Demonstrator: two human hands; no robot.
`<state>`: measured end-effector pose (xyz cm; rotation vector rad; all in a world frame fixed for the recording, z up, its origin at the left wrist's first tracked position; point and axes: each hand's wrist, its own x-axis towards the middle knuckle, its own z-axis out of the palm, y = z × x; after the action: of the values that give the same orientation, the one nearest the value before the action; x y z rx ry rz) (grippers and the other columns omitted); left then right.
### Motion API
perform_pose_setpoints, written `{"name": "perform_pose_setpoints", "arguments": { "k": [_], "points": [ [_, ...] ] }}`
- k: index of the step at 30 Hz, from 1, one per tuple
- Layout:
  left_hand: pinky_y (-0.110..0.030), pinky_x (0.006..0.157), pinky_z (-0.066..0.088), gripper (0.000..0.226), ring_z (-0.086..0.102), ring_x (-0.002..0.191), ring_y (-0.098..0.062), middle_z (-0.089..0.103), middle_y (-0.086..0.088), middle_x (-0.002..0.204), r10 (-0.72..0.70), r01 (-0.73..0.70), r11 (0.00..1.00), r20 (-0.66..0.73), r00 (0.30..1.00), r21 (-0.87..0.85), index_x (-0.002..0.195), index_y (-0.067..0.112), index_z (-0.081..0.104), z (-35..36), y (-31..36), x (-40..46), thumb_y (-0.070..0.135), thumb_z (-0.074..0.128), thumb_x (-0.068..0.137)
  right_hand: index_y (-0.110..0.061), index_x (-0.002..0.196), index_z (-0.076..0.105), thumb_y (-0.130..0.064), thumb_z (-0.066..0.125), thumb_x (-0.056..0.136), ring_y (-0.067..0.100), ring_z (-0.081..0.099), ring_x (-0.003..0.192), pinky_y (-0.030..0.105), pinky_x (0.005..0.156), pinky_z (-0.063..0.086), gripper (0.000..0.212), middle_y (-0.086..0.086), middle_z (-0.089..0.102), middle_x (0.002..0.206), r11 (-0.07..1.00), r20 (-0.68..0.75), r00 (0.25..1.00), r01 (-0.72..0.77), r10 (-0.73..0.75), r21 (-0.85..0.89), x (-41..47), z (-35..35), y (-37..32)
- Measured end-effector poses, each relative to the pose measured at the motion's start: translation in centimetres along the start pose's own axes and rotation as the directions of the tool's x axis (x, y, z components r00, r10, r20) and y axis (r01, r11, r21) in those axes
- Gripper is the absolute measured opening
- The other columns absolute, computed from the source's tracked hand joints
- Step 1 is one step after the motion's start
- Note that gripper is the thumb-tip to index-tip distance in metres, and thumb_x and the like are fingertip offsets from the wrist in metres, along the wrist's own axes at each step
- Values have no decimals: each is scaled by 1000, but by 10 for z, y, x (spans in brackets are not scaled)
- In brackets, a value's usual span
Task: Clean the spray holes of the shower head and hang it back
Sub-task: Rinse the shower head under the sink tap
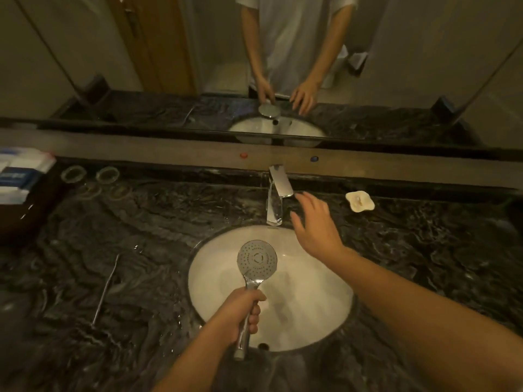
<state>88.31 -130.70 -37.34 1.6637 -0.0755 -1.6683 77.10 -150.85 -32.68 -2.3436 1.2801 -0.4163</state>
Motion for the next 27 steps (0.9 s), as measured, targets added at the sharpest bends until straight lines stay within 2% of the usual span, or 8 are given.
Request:
{"name": "perform_pose_setpoints", "arguments": {
  "k": [7,11,16,22,27],
  "points": [
    [-22,41,32,8,35,41,-13,42,-2,55,2,-3,998,-21,1000,-60,94,10,49,29,22,30,7,56,93,-27,153,28,-48,42,100,21,17,150,43,117,26,59,1,22,163,960,100,977,204,-188,-191,89,10,-5],
    [-21,41,30,12,33,42,-13,40,-2,56,-4,3,994,-13,1000,-112,91,12,46,36,25,46,6,56,92,-20,153,27,-34,42,100,24,15,150,43,120,25,57,5,21,163,955,152,973,205,-175,-213,115,26,-15],
    [-22,42,30,14,34,42,-14,42,-3,55,-45,46,994,13,999,-97,90,12,44,34,17,69,8,57,92,-7,156,15,-19,48,94,24,4,152,38,124,8,71,11,10,165,933,136,978,196,-161,-301,127,48,-29],
    [-20,42,28,17,31,40,-14,40,-2,53,-87,89,990,25,996,-113,86,14,43,37,18,89,9,59,90,-5,157,7,-20,67,87,23,0,153,36,124,7,93,11,2,166,898,198,959,262,-202,-352,129,44,-25],
    [-20,42,28,17,29,41,-14,39,-2,54,-88,93,985,37,995,-144,83,14,44,39,25,99,9,59,90,-5,157,5,-26,59,84,24,-4,153,31,122,2,93,12,-1,166,887,265,925,348,-273,-303,130,35,-15]
  ]
}}
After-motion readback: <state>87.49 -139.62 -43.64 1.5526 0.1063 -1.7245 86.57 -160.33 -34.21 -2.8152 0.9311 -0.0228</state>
